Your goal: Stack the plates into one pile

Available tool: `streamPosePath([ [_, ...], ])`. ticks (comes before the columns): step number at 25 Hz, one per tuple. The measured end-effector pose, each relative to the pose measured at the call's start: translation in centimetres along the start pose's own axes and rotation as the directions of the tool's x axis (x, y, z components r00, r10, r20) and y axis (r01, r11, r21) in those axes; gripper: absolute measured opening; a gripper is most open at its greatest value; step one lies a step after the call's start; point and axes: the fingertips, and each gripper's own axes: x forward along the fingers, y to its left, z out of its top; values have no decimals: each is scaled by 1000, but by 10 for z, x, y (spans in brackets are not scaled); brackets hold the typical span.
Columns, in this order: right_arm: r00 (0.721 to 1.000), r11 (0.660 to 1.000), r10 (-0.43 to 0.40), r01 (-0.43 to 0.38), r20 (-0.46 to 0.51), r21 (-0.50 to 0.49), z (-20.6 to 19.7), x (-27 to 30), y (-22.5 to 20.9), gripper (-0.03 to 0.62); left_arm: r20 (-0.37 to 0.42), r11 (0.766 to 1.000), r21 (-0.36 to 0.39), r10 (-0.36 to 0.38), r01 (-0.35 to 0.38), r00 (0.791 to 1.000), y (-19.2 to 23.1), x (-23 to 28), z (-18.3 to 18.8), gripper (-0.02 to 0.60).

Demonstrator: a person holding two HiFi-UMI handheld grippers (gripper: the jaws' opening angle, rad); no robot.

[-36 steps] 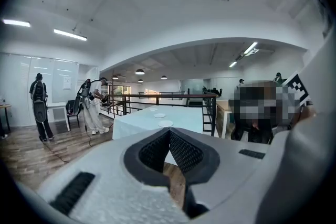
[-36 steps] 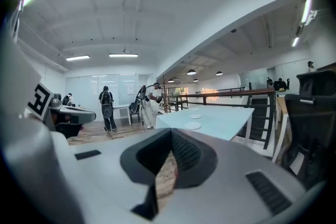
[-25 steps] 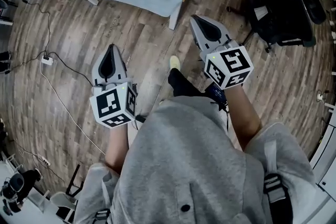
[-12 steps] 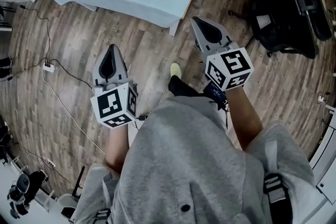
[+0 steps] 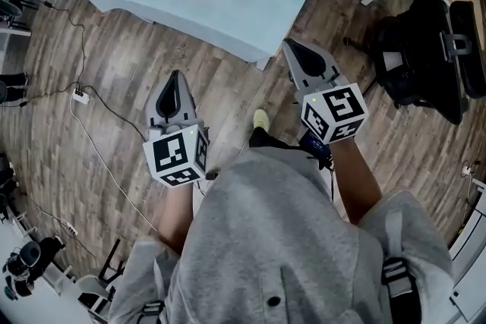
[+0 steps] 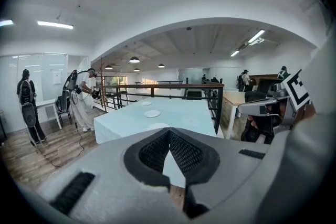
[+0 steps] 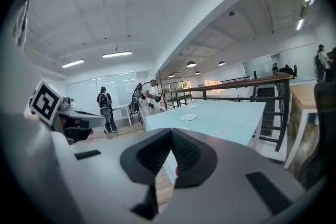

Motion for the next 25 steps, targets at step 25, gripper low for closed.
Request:
streamPosePath([
  [25,998,998,50,-49,33,-26,25,77,-10,25,53,1000,-16,15,-14,998,32,57,27,17],
])
